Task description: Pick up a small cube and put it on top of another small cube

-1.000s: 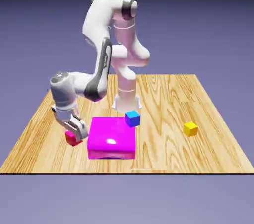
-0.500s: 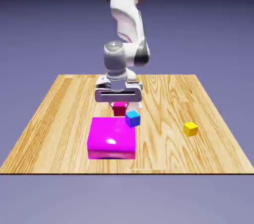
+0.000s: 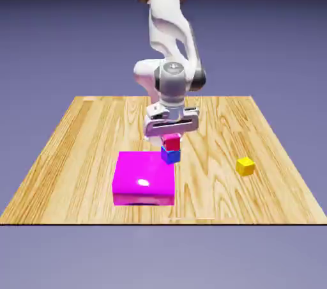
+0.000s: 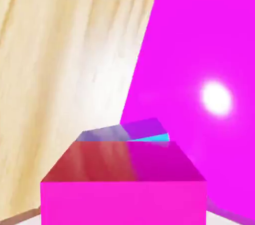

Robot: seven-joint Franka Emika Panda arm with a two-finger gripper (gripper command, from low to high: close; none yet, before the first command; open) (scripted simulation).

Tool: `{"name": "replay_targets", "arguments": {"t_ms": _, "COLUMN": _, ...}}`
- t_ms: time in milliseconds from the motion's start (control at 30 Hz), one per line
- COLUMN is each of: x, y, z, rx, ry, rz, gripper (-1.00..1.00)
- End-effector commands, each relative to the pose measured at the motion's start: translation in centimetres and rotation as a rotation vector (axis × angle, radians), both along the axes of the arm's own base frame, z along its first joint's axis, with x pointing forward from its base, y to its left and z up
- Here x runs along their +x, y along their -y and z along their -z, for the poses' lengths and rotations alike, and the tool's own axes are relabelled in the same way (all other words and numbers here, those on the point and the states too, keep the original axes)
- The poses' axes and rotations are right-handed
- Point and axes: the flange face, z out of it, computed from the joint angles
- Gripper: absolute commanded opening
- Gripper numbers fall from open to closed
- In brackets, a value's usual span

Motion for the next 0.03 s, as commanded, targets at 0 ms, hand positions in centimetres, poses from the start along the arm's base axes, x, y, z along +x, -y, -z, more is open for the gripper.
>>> {"name": "replay_targets", "arguments": {"t_ms": 0, "x": 0.14, "y": -0.02, "z": -1.18, "rx": 0.000, "ry": 0.000, "rz": 0.000, "gripper": 1.00}}
